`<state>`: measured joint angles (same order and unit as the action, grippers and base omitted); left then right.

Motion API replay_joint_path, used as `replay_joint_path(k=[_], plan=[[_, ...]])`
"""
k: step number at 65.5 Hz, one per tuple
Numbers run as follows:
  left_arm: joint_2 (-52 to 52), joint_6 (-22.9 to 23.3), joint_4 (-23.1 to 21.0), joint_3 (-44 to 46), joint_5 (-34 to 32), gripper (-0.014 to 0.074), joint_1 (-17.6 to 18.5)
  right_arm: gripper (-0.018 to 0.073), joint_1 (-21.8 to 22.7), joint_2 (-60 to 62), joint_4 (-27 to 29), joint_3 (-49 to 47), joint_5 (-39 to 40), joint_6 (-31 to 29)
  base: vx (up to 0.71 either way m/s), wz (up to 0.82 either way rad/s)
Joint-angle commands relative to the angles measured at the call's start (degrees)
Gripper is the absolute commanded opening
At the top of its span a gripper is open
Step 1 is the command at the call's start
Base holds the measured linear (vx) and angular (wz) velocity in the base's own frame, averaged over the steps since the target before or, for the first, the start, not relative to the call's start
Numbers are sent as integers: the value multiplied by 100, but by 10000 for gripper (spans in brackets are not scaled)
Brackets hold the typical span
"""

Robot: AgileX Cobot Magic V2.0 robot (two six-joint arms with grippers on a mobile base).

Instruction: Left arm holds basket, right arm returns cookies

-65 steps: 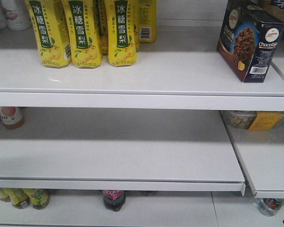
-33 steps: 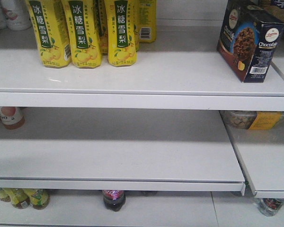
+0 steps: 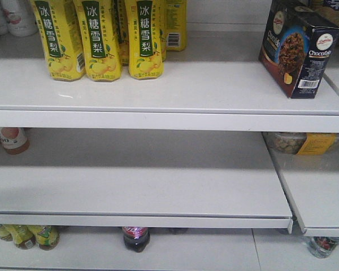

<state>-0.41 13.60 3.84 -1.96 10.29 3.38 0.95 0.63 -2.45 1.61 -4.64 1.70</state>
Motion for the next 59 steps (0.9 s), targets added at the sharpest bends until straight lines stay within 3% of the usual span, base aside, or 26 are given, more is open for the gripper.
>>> replay_joint_path(k=[1,59], plan=[[-102,-80,111,174,-564,-3,-3,-11,23,79,-71,109,403,3,0,0],[-102,-80,111,174,-564,-3,-3,-11,23,74,-71,109,383,3,0,0]])
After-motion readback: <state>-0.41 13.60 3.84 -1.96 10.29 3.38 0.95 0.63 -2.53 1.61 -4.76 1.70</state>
